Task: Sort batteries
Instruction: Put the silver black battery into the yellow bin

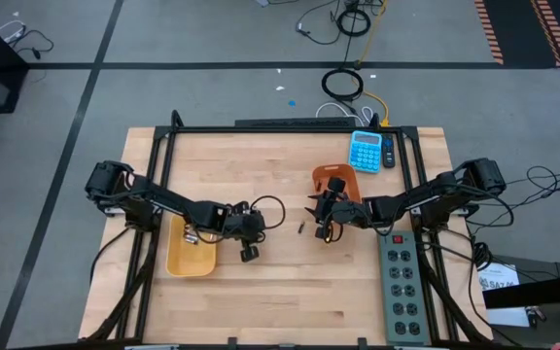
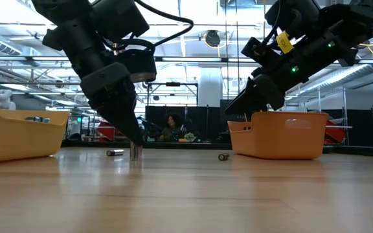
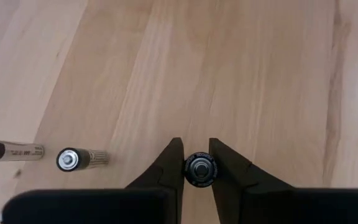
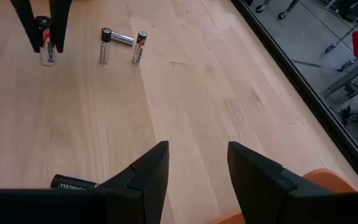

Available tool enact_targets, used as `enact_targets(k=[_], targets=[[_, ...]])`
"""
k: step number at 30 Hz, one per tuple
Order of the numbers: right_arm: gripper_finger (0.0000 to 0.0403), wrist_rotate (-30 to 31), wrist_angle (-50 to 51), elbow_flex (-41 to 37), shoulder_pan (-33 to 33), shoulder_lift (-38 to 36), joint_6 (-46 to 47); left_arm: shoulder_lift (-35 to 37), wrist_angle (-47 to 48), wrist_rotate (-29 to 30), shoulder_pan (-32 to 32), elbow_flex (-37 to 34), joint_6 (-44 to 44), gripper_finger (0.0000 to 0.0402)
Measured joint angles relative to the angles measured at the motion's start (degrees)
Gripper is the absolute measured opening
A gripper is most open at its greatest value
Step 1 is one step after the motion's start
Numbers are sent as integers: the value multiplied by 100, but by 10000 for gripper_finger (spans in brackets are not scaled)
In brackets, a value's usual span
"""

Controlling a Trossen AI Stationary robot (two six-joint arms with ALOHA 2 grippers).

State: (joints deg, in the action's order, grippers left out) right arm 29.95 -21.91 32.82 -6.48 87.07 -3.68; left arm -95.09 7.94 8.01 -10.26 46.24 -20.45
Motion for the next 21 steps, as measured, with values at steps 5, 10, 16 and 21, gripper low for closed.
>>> enact_targets(k=[5, 10, 16, 21], targets=[[155, 0, 0, 1, 0, 0, 0, 262, 234, -411, 45, -1, 10, 55], [155, 0, -2, 0, 2, 0, 24, 1129, 1558, -1177, 290, 235, -207, 55], [155, -2, -2, 0, 1, 0, 44, 1989, 3565, -2660, 257, 304, -1541, 55], [155, -2, -2, 0, 1, 2, 44, 2098, 5335, -2246, 81, 284, -1946, 55]])
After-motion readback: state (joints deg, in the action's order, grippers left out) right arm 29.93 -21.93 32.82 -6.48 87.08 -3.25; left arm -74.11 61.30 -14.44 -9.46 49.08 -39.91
